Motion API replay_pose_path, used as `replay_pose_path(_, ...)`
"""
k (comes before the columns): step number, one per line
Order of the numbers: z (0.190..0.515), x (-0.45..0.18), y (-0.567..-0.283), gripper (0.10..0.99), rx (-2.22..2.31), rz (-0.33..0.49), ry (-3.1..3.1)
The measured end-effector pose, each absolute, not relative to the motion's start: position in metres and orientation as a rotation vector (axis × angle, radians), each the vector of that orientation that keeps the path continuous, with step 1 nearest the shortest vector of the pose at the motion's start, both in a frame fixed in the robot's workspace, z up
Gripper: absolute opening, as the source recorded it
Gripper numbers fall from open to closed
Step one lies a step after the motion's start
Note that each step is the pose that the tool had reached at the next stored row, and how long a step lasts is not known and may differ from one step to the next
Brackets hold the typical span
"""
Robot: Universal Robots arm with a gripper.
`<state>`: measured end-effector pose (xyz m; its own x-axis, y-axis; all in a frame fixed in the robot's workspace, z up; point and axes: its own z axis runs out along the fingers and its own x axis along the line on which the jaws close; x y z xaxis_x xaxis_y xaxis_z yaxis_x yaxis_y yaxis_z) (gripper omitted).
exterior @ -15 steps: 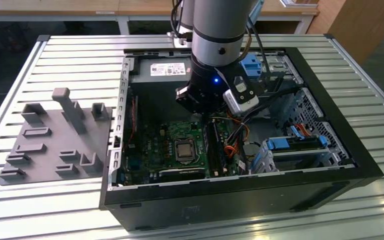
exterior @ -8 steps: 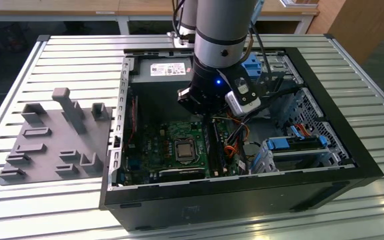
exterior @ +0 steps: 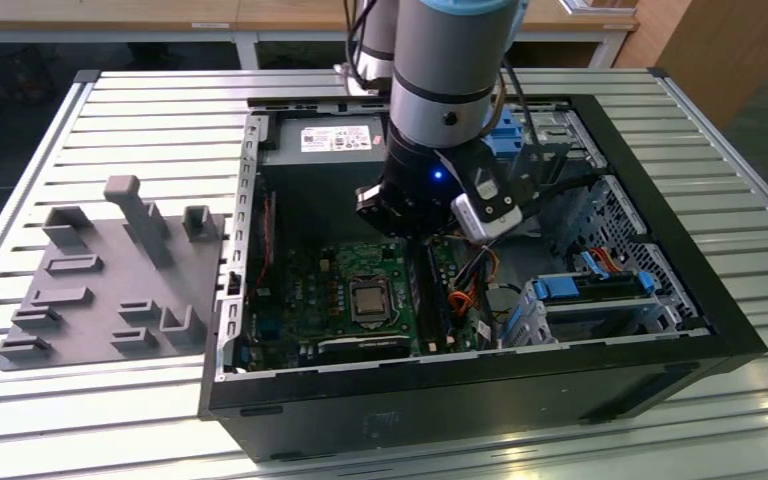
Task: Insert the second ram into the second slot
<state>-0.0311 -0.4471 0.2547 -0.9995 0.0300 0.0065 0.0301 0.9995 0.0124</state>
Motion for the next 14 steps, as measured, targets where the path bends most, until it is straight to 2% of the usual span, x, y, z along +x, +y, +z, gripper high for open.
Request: replay_pose_path(14, 0.2447, -0.0291, -0.4534, 0.118, -0.027, -0.019, -3.129)
